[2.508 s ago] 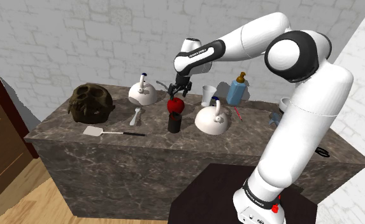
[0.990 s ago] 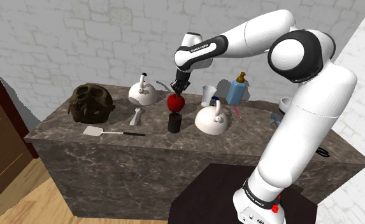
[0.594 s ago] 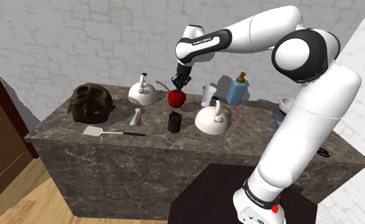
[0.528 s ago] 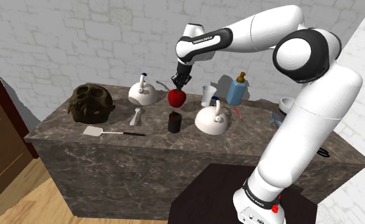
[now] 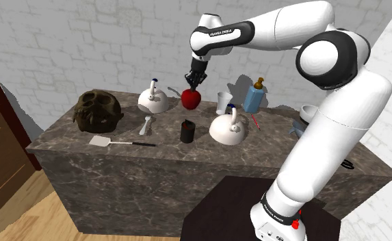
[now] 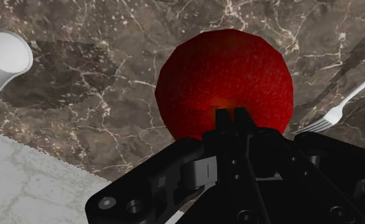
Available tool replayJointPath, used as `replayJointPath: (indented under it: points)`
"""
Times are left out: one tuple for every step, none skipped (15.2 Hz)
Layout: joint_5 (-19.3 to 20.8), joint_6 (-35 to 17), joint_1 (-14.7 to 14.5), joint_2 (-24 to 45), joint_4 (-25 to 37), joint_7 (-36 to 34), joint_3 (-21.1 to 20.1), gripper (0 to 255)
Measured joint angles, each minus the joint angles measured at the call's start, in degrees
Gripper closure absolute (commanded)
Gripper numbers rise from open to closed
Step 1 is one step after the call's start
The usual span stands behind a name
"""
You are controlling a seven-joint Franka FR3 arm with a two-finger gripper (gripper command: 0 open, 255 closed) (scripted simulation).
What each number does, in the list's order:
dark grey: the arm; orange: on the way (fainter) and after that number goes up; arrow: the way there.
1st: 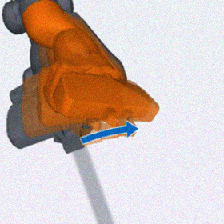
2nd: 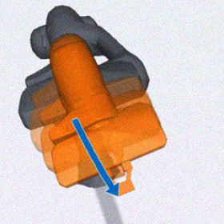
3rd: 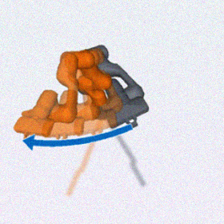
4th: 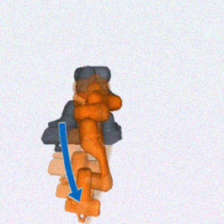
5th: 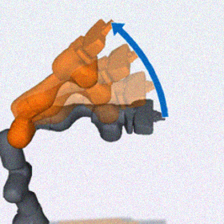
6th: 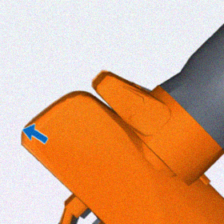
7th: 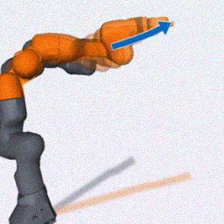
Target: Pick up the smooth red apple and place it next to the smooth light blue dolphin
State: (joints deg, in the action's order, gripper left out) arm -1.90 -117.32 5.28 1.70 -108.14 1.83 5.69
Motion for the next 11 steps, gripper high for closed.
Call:
replayJointPath:
  points:
    - [0.1,0.6,-0.1,-0.3,0.3,-0.2,-0.1,255]
    - [0.1,1.4,-0.1,-0.3,1.1,-0.3,-0.1,255]
    - [0.1,2.2,-0.1,-0.4,1.9,-0.4,-0.1,255]
    - [0.1,3.0,-0.1,-0.3,2.7,-0.3,-0.1,255]
    - [0.1,3.8,-0.1,-0.4,3.4,-0.4,-0.1,255]
    - [0.1,4.4,0.0,-0.5,4.0,-0.2,0.0,255]
    - [0.2,5.3,-0.1,-0.6,4.6,-0.3,0.0,255]
    - [0.2,6.2,-0.1,-0.7,5.6,-0.4,-0.1,255]
    - [0.2,6.8,-0.1,-0.7,6.1,-0.4,-0.1,255]
    - [0.2,7.5,-0.1,-0.9,6.7,-0.4,0.0,255]
    - [0.2,8.3,0.0,-0.7,7.6,-0.4,0.0,255]
